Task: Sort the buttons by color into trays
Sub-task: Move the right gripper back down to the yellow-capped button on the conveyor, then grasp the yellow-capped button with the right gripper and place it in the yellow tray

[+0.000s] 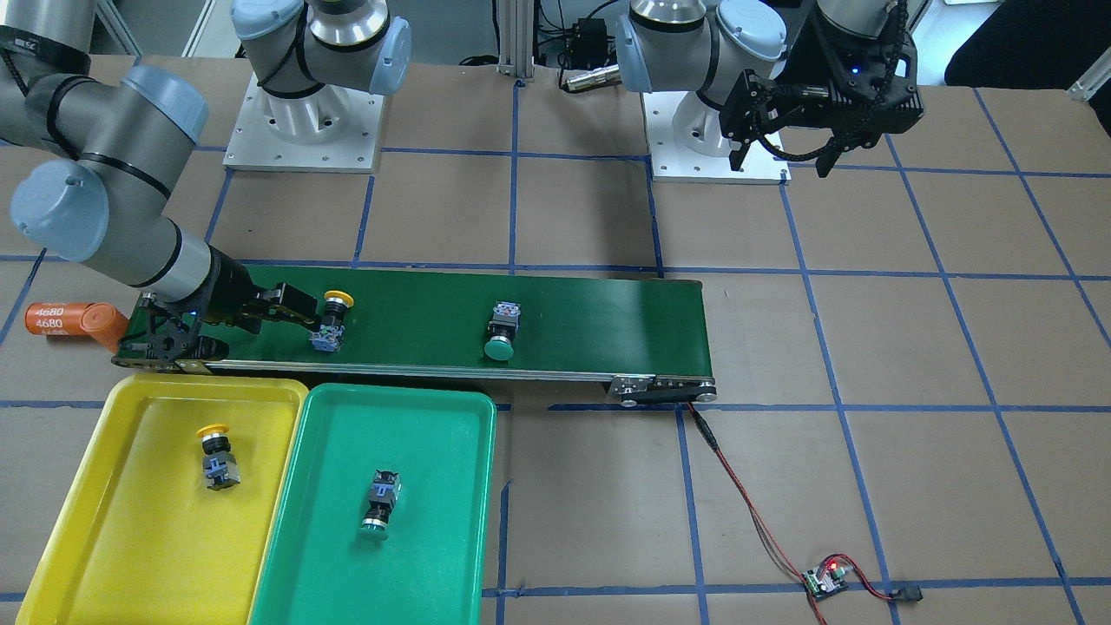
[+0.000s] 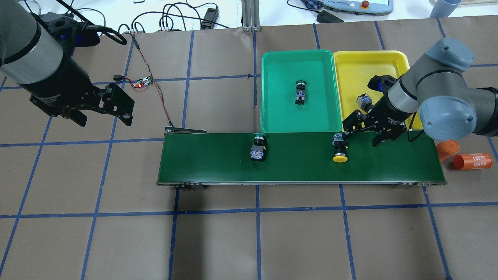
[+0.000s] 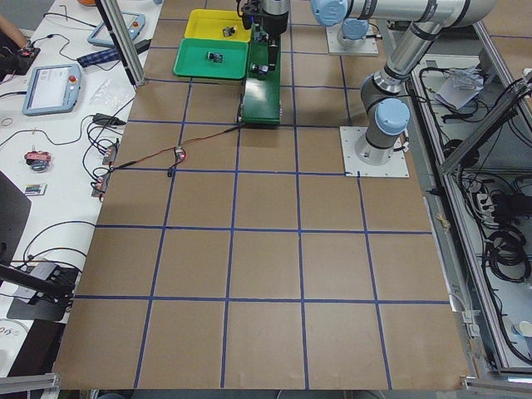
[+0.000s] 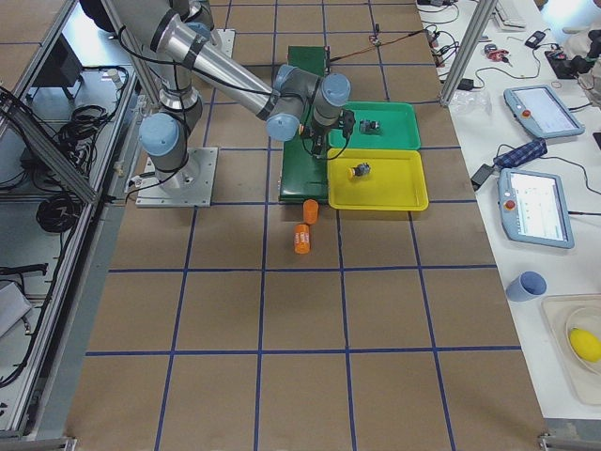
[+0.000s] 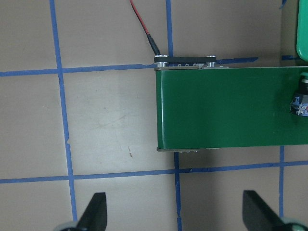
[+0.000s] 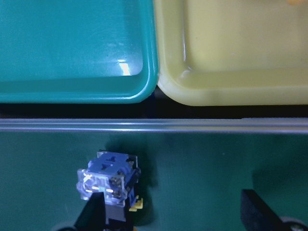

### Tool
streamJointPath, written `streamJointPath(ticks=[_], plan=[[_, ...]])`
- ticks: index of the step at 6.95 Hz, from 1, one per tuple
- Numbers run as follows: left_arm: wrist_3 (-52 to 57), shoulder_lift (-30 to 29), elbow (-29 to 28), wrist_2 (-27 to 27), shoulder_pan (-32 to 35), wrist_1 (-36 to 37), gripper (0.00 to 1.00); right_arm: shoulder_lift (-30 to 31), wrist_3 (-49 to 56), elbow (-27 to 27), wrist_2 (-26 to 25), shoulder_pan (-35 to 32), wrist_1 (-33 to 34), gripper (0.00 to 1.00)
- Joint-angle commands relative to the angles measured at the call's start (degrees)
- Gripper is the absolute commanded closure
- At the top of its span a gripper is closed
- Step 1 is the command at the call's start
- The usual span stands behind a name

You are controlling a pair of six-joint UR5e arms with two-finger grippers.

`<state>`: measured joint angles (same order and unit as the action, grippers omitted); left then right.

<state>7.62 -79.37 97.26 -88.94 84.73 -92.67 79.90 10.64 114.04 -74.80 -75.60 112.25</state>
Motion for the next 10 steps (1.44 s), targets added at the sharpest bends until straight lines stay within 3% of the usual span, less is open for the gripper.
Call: streamJointPath(ticks=[1, 6, 7, 9, 10], plan=[[0.0, 0.2, 0.6, 0.0, 0.0, 0.5, 0.00, 0.0, 0.4, 0.6, 0.1, -0.1, 0.1, 0.00], [0.1, 0.1, 0.7, 0.0, 0.0, 0.4, 0.00, -0.3, 0.3, 1.2, -0.7, -0.1, 0.2, 0.01], [0.1, 0.1, 1.1, 0.0, 0.0, 0.5, 0.00, -0.4, 0.1, 1.0, -1.0, -0.2, 0.4, 0.11], [-0.1, 0.5, 1.3, 0.5, 0.1, 0.5, 0.00, -0.4, 0.5, -0.2, -6.1, -0.2, 0.6, 0.90], [-0.2, 1.1, 1.2, 0.0, 0.1, 0.0, 0.00, -0.4, 0.5, -1.0, -6.3, -0.2, 0.0, 1.00]])
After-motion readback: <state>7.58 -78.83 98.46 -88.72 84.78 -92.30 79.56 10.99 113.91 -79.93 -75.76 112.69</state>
